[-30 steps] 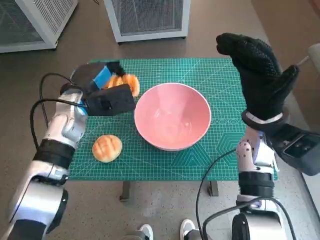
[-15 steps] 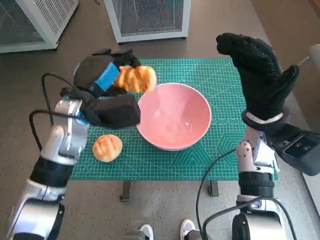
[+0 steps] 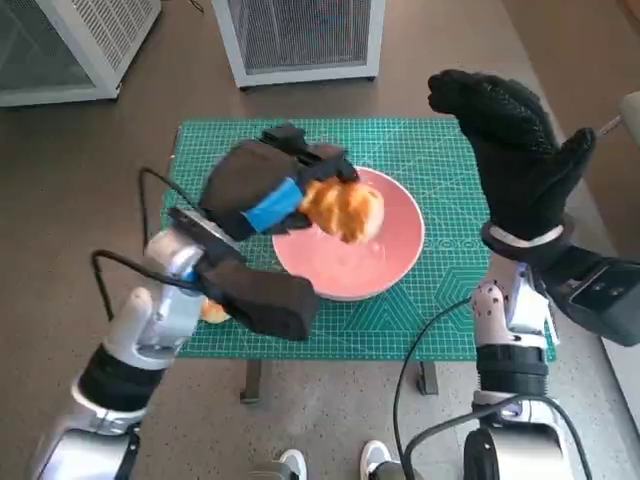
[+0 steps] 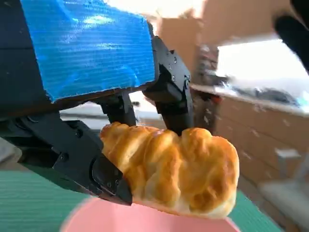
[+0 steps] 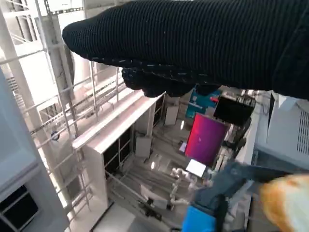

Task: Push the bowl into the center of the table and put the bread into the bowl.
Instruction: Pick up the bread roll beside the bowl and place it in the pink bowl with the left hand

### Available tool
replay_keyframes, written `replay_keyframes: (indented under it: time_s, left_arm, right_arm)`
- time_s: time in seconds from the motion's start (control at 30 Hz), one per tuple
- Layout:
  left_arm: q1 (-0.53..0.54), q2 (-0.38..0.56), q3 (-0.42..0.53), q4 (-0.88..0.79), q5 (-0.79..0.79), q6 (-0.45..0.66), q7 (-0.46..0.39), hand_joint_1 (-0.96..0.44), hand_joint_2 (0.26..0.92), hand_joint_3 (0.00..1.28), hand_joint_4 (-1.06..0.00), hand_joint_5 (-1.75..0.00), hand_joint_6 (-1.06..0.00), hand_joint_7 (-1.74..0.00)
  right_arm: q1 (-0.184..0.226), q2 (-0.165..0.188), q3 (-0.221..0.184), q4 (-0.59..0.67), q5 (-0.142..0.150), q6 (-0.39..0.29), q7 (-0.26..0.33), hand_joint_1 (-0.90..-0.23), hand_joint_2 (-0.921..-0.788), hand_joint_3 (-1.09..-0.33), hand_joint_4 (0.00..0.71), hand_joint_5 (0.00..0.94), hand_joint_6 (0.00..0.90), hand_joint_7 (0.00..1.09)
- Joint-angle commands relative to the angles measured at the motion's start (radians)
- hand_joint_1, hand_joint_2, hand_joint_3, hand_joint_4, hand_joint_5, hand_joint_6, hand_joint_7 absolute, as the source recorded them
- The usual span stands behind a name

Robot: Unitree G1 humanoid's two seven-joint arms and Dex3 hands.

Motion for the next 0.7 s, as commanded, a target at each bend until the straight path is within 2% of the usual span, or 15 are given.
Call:
replay_keyframes:
  time_s: [0.03, 0.1, 0.2, 0.23, 0.27, 0.33, 0.37, 0.47, 0.57, 0.7]
  left_arm:
    - [-0.009, -0.019, -0.022, 0.083, 0.001, -0.030, -0.025, 0.00, 0.919, 0.05, -0.74, -1.10, -0.63, -1.18]
    - [-0.012, -0.030, -0.024, 0.109, -0.015, -0.034, -0.044, 0.00, 0.920, 0.08, -0.69, -1.14, -0.59, -1.22]
    - [-0.001, -0.043, -0.025, 0.120, -0.034, -0.018, -0.088, 0.00, 0.921, 0.22, -0.55, -1.29, -0.41, -1.39]
    - [0.003, -0.046, -0.026, 0.121, -0.035, -0.012, -0.100, 0.02, 0.890, 0.22, -0.45, -1.00, -0.33, -1.11]
    - [0.004, -0.048, -0.032, 0.124, -0.028, -0.005, -0.112, 0.03, 0.885, 0.19, -0.43, -0.71, -0.33, -0.82]
    - [0.006, -0.046, -0.042, 0.129, -0.012, -0.001, -0.129, -0.01, 0.881, 0.13, -0.36, -0.37, -0.30, -0.50]
    - [0.007, -0.044, -0.046, 0.130, -0.005, -0.001, -0.135, -0.06, 0.873, 0.10, -0.29, -0.24, -0.27, -0.36]
    - [0.010, -0.027, -0.057, 0.110, 0.027, 0.001, -0.153, -0.19, 0.860, 0.05, -0.18, -0.08, -0.23, -0.17]
    - [0.015, -0.015, -0.058, 0.086, 0.043, 0.003, -0.169, -0.31, 0.851, 0.03, -0.10, -0.03, -0.20, -0.10]
    - [0.027, -0.011, -0.047, 0.061, 0.046, 0.011, -0.181, -0.38, 0.849, 0.02, -0.05, -0.01, -0.17, -0.06]
  right_arm:
    - [0.030, -0.002, 0.000, -0.010, 0.007, 0.020, 0.010, -0.601, -0.921, -0.623, 0.257, 0.006, 0.023, 0.61]
    - [0.033, -0.003, 0.000, -0.015, 0.006, 0.021, 0.008, -0.604, -0.921, -0.622, 0.257, 0.005, 0.023, 0.61]
    - [0.038, -0.005, -0.001, -0.023, 0.003, 0.025, 0.006, -0.610, -0.921, -0.622, 0.257, 0.005, 0.023, 0.61]
    - [0.039, -0.006, -0.001, -0.025, 0.002, 0.025, 0.005, -0.611, -0.921, -0.622, 0.257, 0.005, 0.023, 0.61]
    - [0.041, -0.007, -0.002, -0.027, 0.002, 0.026, 0.004, -0.612, -0.921, -0.621, 0.257, 0.005, 0.023, 0.61]
    - [0.043, -0.008, -0.002, -0.031, 0.001, 0.029, 0.003, -0.614, -0.921, -0.621, 0.258, 0.005, 0.024, 0.61]
    - [0.044, -0.008, -0.002, -0.032, 0.000, 0.029, 0.002, -0.615, -0.921, -0.621, 0.258, 0.005, 0.024, 0.61]
    - [0.048, -0.007, -0.002, -0.038, -0.001, 0.034, -0.001, -0.616, -0.921, -0.620, 0.257, 0.004, 0.025, 0.61]
    - [0.051, -0.006, -0.001, -0.044, -0.003, 0.038, -0.005, -0.613, -0.921, -0.619, 0.255, 0.003, 0.025, 0.61]
    - [0.051, -0.003, 0.000, -0.046, -0.008, 0.040, -0.010, -0.611, -0.921, -0.620, 0.254, 0.002, 0.024, 0.61]
